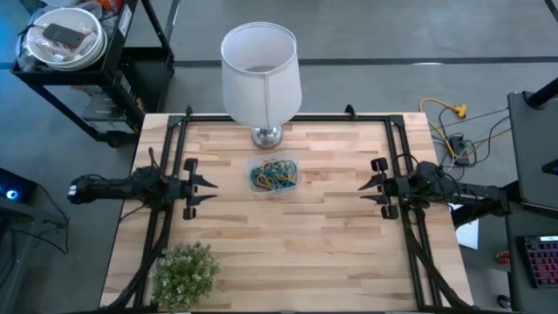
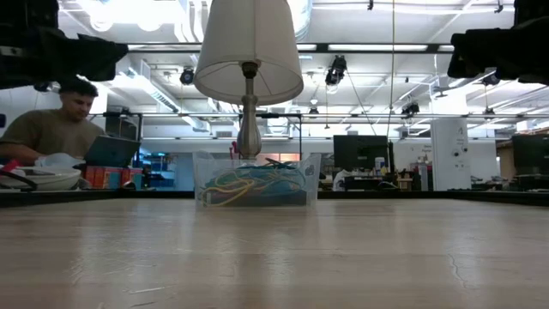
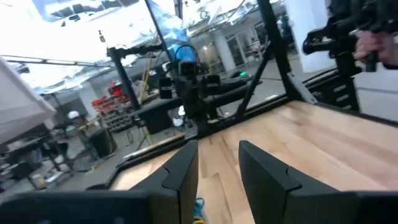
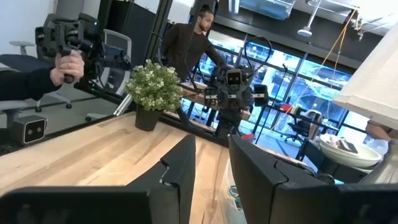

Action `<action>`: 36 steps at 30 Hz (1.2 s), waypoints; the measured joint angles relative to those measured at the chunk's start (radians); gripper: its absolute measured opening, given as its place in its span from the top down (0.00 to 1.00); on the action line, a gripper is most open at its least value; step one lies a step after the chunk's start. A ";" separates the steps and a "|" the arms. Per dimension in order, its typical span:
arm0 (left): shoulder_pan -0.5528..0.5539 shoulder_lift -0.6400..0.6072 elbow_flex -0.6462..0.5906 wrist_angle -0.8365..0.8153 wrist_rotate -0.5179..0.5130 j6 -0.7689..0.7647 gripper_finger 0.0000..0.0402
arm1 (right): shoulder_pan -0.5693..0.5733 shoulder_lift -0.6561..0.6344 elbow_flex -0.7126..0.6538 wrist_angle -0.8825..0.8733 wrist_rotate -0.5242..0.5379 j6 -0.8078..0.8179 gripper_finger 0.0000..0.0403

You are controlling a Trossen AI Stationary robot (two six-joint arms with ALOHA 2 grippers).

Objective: Pick and place rubber bands into bin
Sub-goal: Return to Home Position

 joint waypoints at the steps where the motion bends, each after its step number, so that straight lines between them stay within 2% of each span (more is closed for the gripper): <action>1: 0.021 0.002 0.000 0.002 0.033 -0.009 0.75 | 0.000 0.000 0.000 0.000 0.000 0.000 0.77; 3: 0.052 0.001 0.000 0.000 0.069 -0.022 0.75 | 0.000 0.000 0.000 -0.003 0.000 0.000 0.77; 6: 0.079 -0.003 -0.001 -0.019 0.063 -0.030 0.75 | 0.000 0.000 0.000 -0.014 0.000 0.001 0.76; 8: 0.081 -0.003 -0.001 -0.022 0.009 -0.051 0.75 | 0.000 0.000 0.000 -0.023 0.027 0.010 0.76; 12: 0.081 0.001 -0.001 -0.058 -0.133 -0.089 0.75 | 0.000 0.001 0.000 -0.044 0.175 0.052 0.76; 15: 0.081 0.005 -0.001 -0.073 -0.174 -0.127 0.75 | 0.000 0.000 0.000 -0.066 0.180 0.061 0.77; 36: 0.081 0.130 -0.003 -0.072 -0.181 -0.154 0.75 | 0.000 0.047 0.000 -0.101 0.184 0.083 0.79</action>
